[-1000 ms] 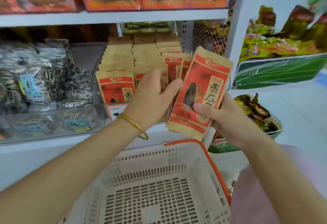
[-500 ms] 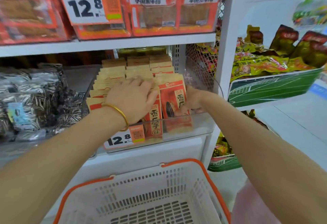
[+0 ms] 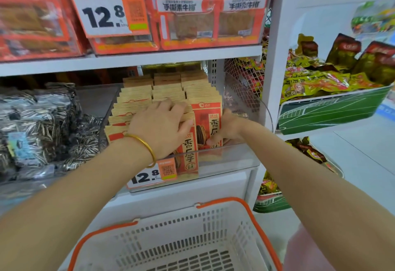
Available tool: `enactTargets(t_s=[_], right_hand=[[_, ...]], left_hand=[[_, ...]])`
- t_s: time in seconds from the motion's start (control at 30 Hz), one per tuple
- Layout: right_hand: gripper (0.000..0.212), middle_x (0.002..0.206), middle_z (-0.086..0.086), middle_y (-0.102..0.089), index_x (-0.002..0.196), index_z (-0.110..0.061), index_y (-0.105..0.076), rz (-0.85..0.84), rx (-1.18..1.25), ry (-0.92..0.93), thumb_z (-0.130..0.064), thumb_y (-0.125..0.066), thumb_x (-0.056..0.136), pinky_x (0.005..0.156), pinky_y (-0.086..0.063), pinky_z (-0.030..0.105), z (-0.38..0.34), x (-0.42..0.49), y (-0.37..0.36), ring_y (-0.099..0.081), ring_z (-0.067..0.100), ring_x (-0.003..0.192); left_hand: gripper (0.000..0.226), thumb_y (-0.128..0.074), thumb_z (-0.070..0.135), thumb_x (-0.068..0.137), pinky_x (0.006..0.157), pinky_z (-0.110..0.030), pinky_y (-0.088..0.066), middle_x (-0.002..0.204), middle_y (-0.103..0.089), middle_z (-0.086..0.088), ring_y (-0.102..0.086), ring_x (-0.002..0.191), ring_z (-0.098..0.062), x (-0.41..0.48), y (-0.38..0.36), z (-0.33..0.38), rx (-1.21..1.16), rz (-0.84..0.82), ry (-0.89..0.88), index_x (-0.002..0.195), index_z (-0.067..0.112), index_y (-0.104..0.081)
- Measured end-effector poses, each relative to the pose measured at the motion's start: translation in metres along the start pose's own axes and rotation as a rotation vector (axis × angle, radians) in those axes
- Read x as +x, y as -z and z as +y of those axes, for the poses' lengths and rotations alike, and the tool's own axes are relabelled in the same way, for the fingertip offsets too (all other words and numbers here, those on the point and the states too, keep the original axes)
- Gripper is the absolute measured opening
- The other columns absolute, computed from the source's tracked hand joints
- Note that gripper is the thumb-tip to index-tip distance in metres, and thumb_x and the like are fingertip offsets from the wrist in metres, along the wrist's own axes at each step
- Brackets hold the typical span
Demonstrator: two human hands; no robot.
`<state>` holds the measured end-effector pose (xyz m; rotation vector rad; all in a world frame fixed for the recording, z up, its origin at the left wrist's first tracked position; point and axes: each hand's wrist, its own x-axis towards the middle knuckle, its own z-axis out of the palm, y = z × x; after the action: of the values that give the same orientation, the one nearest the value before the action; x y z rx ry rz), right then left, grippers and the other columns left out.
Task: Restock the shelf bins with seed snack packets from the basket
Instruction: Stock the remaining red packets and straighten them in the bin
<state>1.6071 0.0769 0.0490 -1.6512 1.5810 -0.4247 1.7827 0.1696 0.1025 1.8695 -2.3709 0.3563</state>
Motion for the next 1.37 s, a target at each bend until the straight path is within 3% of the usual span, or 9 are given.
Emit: enactTargets(t_s=[0.17,0.33,0.43,0.6,0.67,0.77,0.87,1.13,1.37], right_hand=[[0.077,0.115,0.005,-0.050,0.126,-0.007,-0.029,0.132,-0.039,0.019,-0.014,-0.081,0.071,0.091,-0.047,0.035,-0.013,-0.040,0.007,-0.052,0.022,0.111],[0.024,0.092,-0.004,-0.055,0.096,-0.015,-0.049,0.524,-0.093,0.422,-0.020,-0.069,0.084,0.064,-0.045,0.027,-0.008,-0.123,-0.018,-0.055,0.015,0.080],[0.016,0.088,-0.003,-0.058,0.096,-0.015,-0.053,0.194,-0.140,0.493,-0.018,-0.065,0.087,0.064,-0.048,0.030,0.003,-0.138,-0.068,-0.056,0.014,0.075],[0.024,0.101,0.005,-0.059,0.107,-0.007,-0.057,-0.565,-0.519,0.242,-0.025,-0.058,0.091,0.070,-0.045,0.029,0.070,-0.094,-0.207,-0.056,0.024,0.087],[0.032,0.111,0.019,-0.063,0.111,0.002,-0.058,-0.761,-0.575,0.157,-0.023,-0.057,0.092,0.078,-0.047,0.036,0.114,-0.085,-0.257,-0.060,0.036,0.095],[0.056,0.135,0.009,-0.050,0.131,-0.010,-0.045,-0.983,-0.589,0.023,-0.034,-0.067,0.085,0.096,-0.044,0.036,0.174,-0.093,-0.306,-0.053,0.026,0.115],[0.090,0.153,-0.001,-0.029,0.148,-0.023,-0.024,-1.195,-0.643,-0.044,-0.045,-0.073,0.076,0.113,-0.028,0.039,0.218,-0.113,-0.340,-0.032,0.021,0.138],[0.056,0.129,0.008,-0.053,0.141,-0.019,-0.029,-1.099,-0.793,0.363,-0.024,-0.055,0.091,0.091,-0.044,0.037,0.224,-0.131,-0.364,-0.056,0.029,0.112],[0.052,0.123,0.008,-0.053,0.138,-0.013,-0.027,-0.893,-0.976,0.448,-0.019,-0.048,0.092,0.069,-0.043,0.036,0.228,-0.142,-0.374,-0.058,0.029,0.102]], left_hand=[[0.050,-0.029,0.045,0.096,0.106,-0.040,-0.032,0.142,-0.043,-0.009,-0.037,0.131,-0.026,-0.015,0.004,0.000,-0.023,0.188,-0.076,0.135,0.018,-0.042],[0.033,-0.046,0.023,0.091,0.090,-0.044,-0.044,0.124,-0.057,-0.013,-0.053,0.111,-0.031,-0.097,-0.018,-0.003,-0.159,0.410,-0.313,0.113,0.005,-0.062],[0.030,-0.043,0.021,0.090,0.078,-0.042,-0.049,0.119,-0.060,-0.012,-0.057,0.103,-0.031,-0.143,-0.061,-0.017,-0.125,0.082,-0.385,0.106,0.008,-0.064],[0.040,-0.034,0.032,0.084,0.061,-0.039,-0.055,0.103,-0.066,-0.008,-0.063,0.087,-0.029,-0.191,-0.134,-0.046,-0.081,-0.468,-0.359,0.093,0.012,-0.067],[0.034,-0.039,0.031,0.088,0.061,-0.039,-0.053,0.101,-0.064,-0.007,-0.061,0.088,-0.029,-0.200,-0.147,-0.052,-0.079,-0.536,-0.333,0.099,0.012,-0.066],[0.046,-0.030,0.035,0.086,0.054,-0.037,-0.050,0.091,-0.064,-0.009,-0.060,0.078,-0.030,-0.212,-0.160,-0.063,-0.131,-0.560,-0.311,0.094,0.010,-0.067],[0.047,-0.025,0.040,0.094,0.074,-0.039,-0.048,0.112,-0.057,-0.005,-0.052,0.099,-0.025,-0.223,-0.170,-0.071,-0.088,-0.571,-0.297,0.114,0.014,-0.057],[0.038,-0.028,0.038,0.099,0.081,-0.031,-0.038,0.126,-0.046,-0.001,-0.042,0.113,-0.020,-0.218,-0.174,-0.075,-0.009,-0.681,-0.256,0.128,0.019,-0.043],[0.038,-0.029,0.038,0.099,0.079,-0.030,-0.036,0.126,-0.046,-0.002,-0.043,0.113,-0.020,-0.213,-0.172,-0.069,-0.011,-0.719,-0.225,0.130,0.019,-0.042]])
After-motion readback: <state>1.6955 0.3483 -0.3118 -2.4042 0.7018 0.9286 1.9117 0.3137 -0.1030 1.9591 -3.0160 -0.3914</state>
